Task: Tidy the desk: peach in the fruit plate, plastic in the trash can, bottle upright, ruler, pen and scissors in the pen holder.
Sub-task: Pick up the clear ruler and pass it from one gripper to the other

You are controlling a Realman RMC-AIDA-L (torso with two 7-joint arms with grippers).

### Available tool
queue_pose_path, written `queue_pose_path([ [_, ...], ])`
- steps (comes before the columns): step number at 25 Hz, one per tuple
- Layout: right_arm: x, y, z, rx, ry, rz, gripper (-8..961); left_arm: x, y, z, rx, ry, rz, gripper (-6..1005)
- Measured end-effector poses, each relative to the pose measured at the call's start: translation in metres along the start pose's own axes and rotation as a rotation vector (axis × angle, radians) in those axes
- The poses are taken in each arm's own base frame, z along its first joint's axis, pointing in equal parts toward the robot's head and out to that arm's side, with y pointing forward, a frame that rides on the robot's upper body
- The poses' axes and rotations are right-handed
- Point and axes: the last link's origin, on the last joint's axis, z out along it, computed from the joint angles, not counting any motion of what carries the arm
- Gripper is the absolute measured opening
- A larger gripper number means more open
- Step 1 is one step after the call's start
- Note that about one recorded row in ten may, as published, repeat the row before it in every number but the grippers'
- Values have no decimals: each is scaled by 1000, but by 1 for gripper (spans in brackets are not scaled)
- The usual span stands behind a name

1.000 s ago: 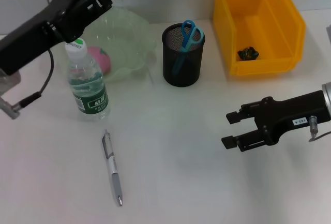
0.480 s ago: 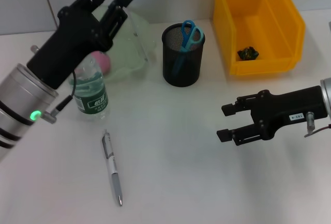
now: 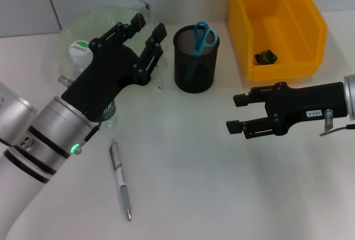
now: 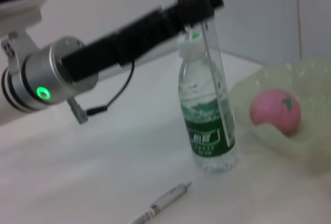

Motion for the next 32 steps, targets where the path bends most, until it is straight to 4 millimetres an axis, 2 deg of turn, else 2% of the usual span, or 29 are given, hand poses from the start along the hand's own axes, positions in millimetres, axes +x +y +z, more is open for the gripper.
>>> queue_pose_path([
  [6,12,7,-2,50,-156,-53,761,-7,-1,-1,64,-25,-34,389],
  [14,21,14,2,98,-331,-114,761,-6,0,0,64,-26,-47,389],
  [19,27,17,12,145,-440,-140,760,-5,0,4,73,-24,-54,390],
  [22,27,17,25,195,-498,-155,760,-4,-1,10,95,-19,-54,390],
  [29,24,16,42,217,-534,-135,760,1,4,20,87,-3,-46,390],
  [32,22,17,50,216,-540,-121,760,2,13,28,71,2,-33,390],
])
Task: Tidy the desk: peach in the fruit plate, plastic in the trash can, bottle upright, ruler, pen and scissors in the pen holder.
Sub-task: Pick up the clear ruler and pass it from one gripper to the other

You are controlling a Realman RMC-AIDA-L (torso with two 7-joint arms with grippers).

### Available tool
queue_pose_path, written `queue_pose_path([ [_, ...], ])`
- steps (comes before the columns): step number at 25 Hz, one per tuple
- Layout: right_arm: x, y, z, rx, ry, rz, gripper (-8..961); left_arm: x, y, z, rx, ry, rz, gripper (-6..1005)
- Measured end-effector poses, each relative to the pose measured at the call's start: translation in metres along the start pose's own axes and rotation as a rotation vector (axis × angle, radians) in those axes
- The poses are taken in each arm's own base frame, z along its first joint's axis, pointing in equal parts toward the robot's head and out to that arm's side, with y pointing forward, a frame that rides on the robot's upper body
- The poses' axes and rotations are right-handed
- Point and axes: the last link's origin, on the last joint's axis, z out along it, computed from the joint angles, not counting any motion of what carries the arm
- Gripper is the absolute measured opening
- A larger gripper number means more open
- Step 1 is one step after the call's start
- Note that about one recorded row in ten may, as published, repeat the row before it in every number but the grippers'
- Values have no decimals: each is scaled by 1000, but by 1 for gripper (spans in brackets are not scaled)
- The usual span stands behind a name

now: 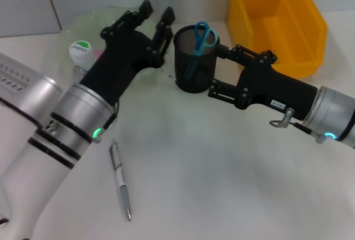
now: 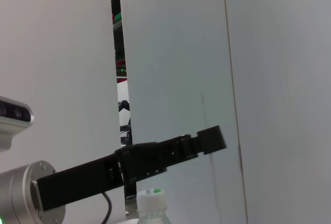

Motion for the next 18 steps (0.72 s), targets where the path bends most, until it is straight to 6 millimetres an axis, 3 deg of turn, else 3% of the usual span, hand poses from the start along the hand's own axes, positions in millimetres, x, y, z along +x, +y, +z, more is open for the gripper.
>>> queue_pose_path([
  [8,5,7,8,32,-35,10,761,-1,17,5,25,4,61,391],
  [18,6,4,25,34,-6,-35,761,-5,19,7,31,-27,62,392],
])
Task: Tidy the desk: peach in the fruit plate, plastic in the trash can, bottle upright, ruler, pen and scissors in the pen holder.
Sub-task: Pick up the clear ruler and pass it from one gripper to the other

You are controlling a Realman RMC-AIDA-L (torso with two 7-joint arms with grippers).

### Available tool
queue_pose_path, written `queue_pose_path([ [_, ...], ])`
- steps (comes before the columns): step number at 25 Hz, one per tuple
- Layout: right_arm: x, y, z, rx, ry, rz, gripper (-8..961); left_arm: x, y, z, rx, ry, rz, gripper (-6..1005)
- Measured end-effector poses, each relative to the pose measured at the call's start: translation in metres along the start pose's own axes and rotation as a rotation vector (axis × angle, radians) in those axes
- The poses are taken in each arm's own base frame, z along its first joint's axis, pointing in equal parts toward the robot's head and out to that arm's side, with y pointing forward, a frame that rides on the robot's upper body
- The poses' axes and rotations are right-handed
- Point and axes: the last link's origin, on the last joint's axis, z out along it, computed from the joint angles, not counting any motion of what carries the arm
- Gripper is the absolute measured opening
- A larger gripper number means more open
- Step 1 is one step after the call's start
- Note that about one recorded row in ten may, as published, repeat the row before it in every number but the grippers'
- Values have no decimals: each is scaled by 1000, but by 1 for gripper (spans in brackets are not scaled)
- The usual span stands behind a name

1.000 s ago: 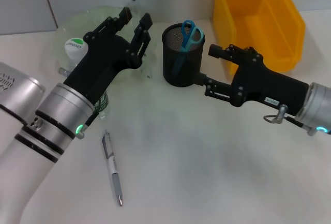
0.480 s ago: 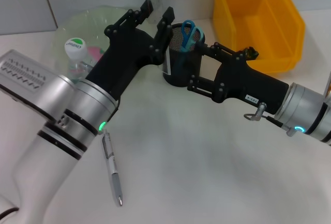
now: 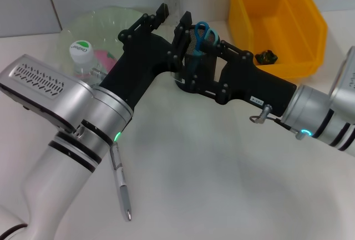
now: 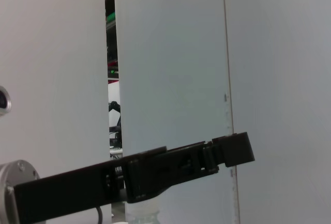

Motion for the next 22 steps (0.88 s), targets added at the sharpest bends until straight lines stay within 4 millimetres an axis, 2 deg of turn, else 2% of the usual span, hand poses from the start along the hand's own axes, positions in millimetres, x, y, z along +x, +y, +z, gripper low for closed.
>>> queue_pose_path([
  [12,-4,0,19,4,-7,-28,761,-1,0,1,7,-7,-8,392],
  [22,-6,0,31,8,-3,-37,711,-1,-3,1,15,-9,-8,393],
])
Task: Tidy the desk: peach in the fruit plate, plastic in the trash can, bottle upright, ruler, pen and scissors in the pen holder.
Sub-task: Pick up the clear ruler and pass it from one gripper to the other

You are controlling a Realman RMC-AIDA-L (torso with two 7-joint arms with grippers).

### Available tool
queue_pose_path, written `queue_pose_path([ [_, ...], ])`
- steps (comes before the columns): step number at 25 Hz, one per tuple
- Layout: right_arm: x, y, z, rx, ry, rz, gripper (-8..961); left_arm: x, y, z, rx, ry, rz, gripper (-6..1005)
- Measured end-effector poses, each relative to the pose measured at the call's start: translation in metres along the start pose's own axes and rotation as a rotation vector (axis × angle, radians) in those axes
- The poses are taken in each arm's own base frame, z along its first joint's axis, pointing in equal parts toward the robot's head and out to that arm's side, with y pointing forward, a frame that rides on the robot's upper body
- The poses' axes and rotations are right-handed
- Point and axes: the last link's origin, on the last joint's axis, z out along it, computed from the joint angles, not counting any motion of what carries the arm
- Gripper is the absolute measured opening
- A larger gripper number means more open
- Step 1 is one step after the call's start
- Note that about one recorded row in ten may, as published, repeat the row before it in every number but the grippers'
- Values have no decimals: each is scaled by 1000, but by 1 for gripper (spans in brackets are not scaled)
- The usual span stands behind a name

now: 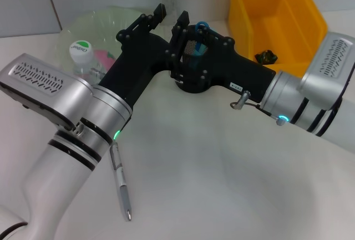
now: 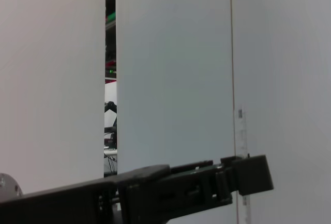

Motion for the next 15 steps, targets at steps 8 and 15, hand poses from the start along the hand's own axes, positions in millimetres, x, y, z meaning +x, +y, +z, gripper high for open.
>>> queue_pose_path([
  [8,-1,-1,3,8,-5,2,671,0,-1,1,1,0,5,394],
  [15,-3,-1,4,4,-8,-8,636,0,-2,1,1,-1,8,394],
])
